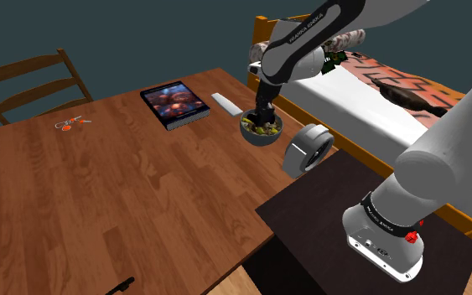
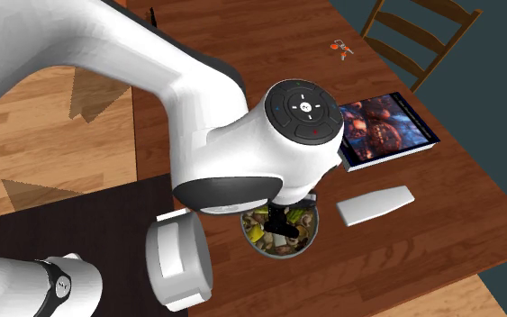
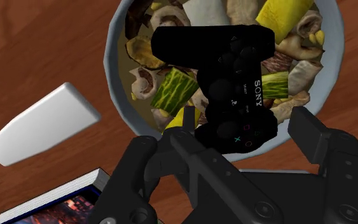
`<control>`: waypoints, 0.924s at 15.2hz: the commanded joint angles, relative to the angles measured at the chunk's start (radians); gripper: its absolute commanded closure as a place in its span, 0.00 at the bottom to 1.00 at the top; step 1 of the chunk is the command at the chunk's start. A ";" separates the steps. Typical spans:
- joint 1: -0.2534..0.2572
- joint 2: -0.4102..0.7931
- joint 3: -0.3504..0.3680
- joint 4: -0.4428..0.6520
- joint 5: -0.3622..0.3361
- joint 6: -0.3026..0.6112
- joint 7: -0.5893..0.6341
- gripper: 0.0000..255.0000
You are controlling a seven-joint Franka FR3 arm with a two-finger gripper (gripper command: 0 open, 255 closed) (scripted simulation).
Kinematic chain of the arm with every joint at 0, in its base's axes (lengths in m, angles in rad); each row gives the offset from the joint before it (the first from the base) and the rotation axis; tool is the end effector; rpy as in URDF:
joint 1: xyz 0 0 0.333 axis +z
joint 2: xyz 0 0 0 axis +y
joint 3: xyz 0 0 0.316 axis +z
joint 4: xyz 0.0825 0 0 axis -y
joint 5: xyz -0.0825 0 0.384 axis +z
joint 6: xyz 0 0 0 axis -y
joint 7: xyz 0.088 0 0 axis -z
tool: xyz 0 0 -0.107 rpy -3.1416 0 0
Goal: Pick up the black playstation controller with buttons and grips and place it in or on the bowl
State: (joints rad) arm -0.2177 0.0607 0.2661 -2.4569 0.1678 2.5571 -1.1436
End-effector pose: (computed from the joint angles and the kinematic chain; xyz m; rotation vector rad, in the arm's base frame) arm 0.4845 0.0217 0.2774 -2.6493 -1.5399 -0.1419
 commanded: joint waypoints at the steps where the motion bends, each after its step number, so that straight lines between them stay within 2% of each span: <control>1: 0.000 0.001 -0.001 -0.001 0.000 0.000 0.000 0.00; 5: -0.001 0.002 -0.001 0.000 0.000 0.001 0.000 0.00; 9: -0.010 -0.111 -0.007 0.023 0.018 -0.135 -0.015 0.00; 14: -0.010 -0.111 -0.008 0.023 0.018 -0.135 -0.015 0.00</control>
State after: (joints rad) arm -0.2277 -0.0492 0.2585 -2.4338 0.1853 2.4232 -1.1585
